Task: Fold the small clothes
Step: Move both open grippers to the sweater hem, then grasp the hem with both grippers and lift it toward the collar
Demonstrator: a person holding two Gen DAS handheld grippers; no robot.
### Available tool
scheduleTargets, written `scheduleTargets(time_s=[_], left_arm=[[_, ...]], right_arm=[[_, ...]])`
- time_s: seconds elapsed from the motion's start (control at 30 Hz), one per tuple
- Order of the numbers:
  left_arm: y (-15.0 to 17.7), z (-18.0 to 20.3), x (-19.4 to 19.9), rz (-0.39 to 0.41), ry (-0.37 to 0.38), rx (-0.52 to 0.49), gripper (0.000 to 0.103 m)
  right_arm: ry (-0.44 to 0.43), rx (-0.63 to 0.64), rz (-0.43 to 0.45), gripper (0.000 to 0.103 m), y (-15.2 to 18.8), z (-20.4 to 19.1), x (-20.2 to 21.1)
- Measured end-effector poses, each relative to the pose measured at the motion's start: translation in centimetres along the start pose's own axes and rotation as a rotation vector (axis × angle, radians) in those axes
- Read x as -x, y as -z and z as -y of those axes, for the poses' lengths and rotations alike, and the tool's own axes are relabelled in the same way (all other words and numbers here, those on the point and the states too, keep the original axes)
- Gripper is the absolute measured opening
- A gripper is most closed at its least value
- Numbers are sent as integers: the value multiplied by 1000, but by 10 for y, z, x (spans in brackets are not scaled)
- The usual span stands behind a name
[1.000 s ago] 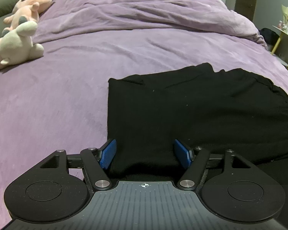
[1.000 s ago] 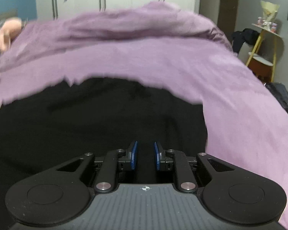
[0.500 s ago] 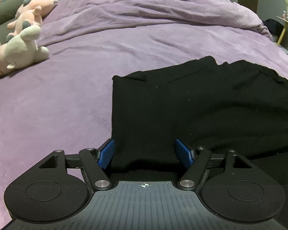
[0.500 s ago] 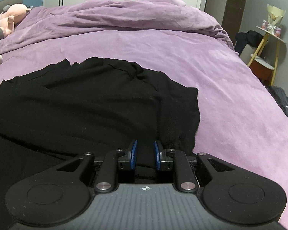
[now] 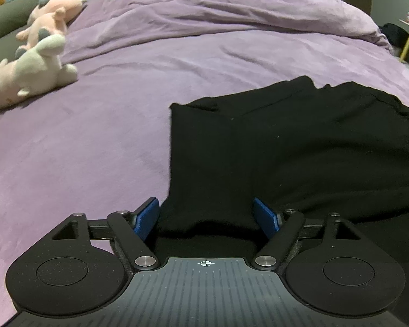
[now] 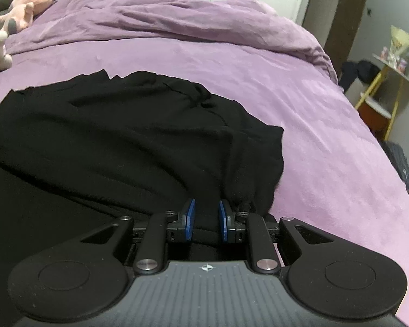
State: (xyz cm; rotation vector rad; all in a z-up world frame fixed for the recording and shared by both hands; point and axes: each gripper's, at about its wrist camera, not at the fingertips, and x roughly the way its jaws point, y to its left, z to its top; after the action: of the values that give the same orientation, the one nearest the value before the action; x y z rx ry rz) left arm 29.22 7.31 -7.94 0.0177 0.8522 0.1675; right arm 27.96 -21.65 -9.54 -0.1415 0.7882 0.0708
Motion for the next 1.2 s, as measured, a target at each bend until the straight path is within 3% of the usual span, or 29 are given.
scheduleTargets(time_s=[0.07, 0.13, 0.23, 0.37, 0.47, 0.6, 0.7, 0.77, 0.83, 0.93, 1.03, 1.1, 1.13, 1.2], left_arm=[[4, -4, 7, -34, -10, -17, 81], [17, -11, 20, -57, 16, -65, 80], [45, -32, 53, -50, 69, -91, 80], [88, -74, 94, -116, 164, 3, 80], [123, -100, 119, -176, 218, 109, 80], [160, -116, 142, -181, 249, 180, 80], [175, -120, 145, -206, 342, 266, 78], [178, -118, 147, -184, 373, 266, 78], [179, -117, 148, -192, 364, 277, 65], [181, -117, 150, -211, 439, 301, 50], [182, -115, 146, -239, 464, 288, 34], [183, -113, 145, -242, 457, 262, 21], [183, -113, 145, -246, 458, 257, 13], [183, -115, 145, -250, 477, 269, 10]], right_arm=[[-48, -52, -23, 24, 9, 8, 17], [-109, -130, -63, 38, 30, 24, 39], [-169, -235, -74, 39, 75, 50, 85], [-212, -366, -103, 39, 131, 77, 144], [-173, -394, -113, 48, 158, 85, 170], [-243, -445, -133, 50, 180, 90, 176], [-269, -425, -115, 51, 184, 89, 178], [-283, -447, -109, 51, 188, 91, 180], [-317, -466, -104, 51, 191, 92, 181], [-330, -483, -105, 48, 198, 92, 181], [-355, -513, -120, 34, 199, 94, 180], [-396, -536, -155, 15, 201, 95, 178], [-406, -538, -170, 12, 203, 95, 177], [-415, -533, -178, 10, 204, 93, 177]])
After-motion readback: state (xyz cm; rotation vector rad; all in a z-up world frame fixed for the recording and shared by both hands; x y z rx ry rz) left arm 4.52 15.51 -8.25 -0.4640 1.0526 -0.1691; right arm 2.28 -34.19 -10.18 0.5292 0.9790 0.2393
